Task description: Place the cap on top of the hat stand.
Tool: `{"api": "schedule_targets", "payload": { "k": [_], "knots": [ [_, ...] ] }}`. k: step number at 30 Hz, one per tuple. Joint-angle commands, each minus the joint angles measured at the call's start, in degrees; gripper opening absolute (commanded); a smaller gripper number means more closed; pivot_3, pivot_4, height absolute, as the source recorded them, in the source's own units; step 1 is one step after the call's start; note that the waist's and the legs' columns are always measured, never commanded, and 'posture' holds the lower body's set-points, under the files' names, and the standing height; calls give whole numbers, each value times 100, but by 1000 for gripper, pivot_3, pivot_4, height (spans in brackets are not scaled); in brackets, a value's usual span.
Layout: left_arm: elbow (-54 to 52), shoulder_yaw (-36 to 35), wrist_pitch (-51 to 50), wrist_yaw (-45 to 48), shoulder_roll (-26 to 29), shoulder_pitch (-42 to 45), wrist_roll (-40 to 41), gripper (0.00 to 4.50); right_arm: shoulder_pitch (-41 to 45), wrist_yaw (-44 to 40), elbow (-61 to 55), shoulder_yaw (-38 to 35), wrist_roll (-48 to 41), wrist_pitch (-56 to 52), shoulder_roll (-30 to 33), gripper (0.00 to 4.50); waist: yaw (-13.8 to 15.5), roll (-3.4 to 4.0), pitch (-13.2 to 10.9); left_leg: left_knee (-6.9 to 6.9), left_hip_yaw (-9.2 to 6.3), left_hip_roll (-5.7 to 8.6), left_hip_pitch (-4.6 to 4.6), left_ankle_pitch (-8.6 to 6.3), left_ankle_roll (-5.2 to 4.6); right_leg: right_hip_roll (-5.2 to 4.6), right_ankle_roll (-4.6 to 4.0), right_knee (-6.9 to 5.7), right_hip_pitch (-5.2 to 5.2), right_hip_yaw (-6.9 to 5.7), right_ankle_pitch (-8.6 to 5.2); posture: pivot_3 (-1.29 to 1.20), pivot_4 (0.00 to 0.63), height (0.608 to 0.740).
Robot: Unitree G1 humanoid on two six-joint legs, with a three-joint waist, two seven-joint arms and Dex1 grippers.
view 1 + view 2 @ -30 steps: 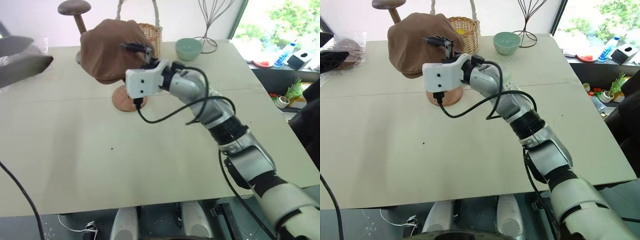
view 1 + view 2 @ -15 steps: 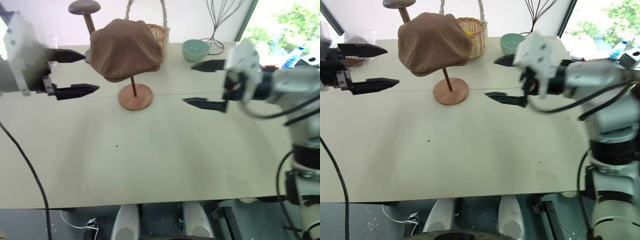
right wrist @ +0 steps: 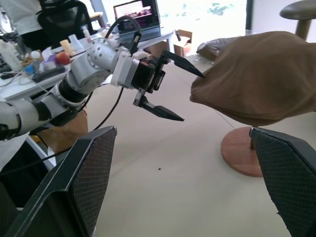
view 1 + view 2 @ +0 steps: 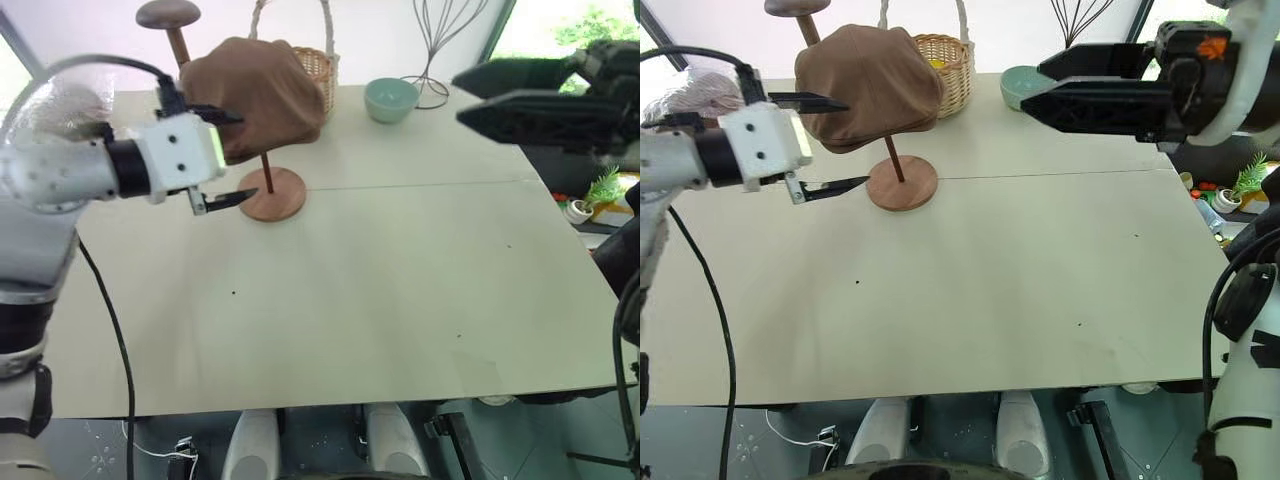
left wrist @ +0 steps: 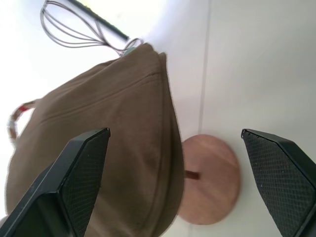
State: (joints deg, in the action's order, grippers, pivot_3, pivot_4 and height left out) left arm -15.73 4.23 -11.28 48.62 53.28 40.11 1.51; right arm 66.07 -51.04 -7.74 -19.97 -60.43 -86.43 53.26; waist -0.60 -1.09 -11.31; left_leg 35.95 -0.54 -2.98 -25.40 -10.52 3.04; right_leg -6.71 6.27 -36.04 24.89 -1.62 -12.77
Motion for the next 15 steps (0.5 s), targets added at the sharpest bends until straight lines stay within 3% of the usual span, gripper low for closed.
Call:
{"api": "schedule_targets", "payload": {
  "k": [1, 7, 10, 15],
  "knots": [
    [69, 230, 351, -574, -140, -12, -856, 4500, 156, 164, -30, -114, -104, 94, 115, 4399, 3, 0, 0, 3, 0, 0, -1, 0, 0, 0, 0, -1, 0, 0, 0, 0, 150, 728],
    [314, 593, 1003, -1024, -488, -84, -1708, 4500, 68, 374, -62, -16, -91, 255, 92, 4399, 2, 0, 0, 3, 0, 0, 0, 0, 0, 0, 0, -2, 0, 1, 0, 0, 150, 728],
    [312, 539, 1164, -1042, -590, -131, -1795, 3636, 45, 431, -47, 1, -118, 290, 96, 4500, 1, 0, 0, 4, 0, 0, -2, 0, 0, 0, 0, -1, 0, 1, 0, 0, 150, 728],
    [335, 381, 1234, -1119, -661, -131, -1864, 1190, -142, 445, -163, 67, -109, 425, 123, 4500, 0, 0, 0, 4, 0, 0, -1, 0, -1, 0, 0, -2, 0, 0, 0, 0, 150, 728]
  ]
}}
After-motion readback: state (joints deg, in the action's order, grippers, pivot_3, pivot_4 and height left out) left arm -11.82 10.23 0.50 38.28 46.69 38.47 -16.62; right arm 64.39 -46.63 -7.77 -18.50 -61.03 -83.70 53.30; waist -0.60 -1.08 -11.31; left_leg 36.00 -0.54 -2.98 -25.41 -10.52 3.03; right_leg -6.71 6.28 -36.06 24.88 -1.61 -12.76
